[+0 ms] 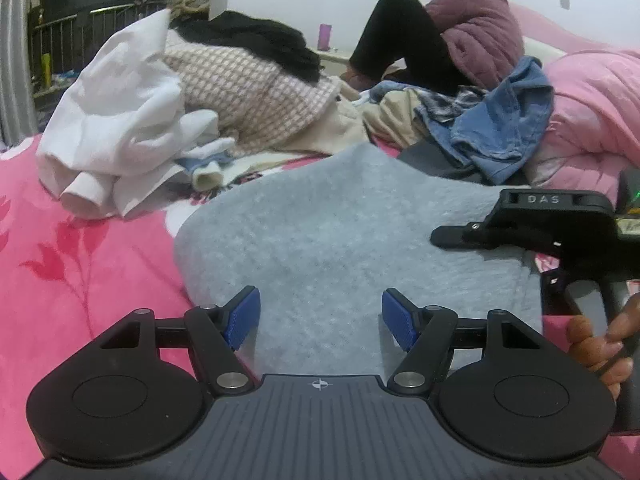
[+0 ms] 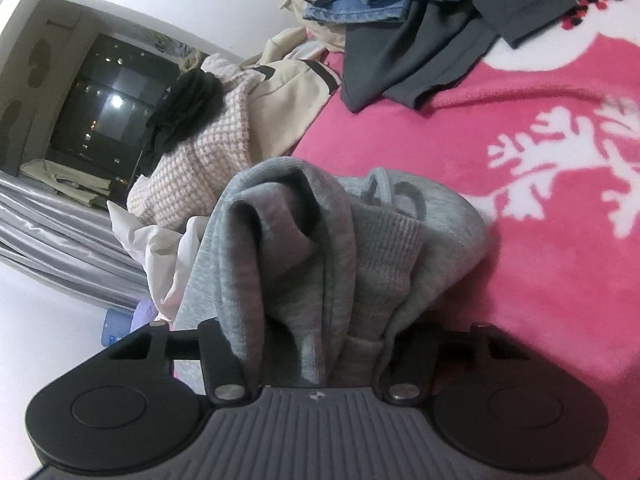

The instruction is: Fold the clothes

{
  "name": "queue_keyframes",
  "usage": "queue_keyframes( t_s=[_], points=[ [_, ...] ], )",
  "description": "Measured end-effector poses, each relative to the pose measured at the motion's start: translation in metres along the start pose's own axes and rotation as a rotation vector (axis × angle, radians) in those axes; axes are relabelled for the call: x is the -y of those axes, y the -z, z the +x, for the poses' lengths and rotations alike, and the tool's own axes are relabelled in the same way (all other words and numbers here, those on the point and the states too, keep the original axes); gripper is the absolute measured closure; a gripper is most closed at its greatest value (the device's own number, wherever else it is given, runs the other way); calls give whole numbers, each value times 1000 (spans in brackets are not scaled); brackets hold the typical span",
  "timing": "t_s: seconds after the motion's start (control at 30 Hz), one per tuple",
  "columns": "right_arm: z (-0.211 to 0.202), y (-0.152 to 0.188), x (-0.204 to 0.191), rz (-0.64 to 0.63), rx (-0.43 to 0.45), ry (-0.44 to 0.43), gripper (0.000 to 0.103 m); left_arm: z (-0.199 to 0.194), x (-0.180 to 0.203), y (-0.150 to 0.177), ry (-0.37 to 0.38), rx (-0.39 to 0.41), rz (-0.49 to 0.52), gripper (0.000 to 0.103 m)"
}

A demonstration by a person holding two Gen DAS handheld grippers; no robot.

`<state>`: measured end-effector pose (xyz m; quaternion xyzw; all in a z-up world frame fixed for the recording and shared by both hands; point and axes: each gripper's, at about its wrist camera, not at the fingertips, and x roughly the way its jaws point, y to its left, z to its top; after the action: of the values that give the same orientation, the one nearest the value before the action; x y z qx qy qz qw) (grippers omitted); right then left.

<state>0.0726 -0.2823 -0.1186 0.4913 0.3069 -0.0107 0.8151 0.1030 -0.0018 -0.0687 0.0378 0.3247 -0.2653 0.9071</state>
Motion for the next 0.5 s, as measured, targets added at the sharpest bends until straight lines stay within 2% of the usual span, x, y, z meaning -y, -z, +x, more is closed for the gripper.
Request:
queue_keyframes(
  t_s=[0.13, 0.3, 0.43, 0.5],
  points=[
    [-8, 1, -23, -106, 44, -43, 49, 3, -4, 3, 0, -14, -16, 35],
    [-18, -3, -59, -269, 80, -69, 51, 13, -4, -1, 49, -33, -77, 35],
    [-24, -13, -95, -415, 79, -73, 52, 18, 1, -11, 103, -8, -120, 35],
    [-32, -18, -117, -510, 84, -74, 52, 18, 4, -21, 146, 31, -140, 35]
  ],
)
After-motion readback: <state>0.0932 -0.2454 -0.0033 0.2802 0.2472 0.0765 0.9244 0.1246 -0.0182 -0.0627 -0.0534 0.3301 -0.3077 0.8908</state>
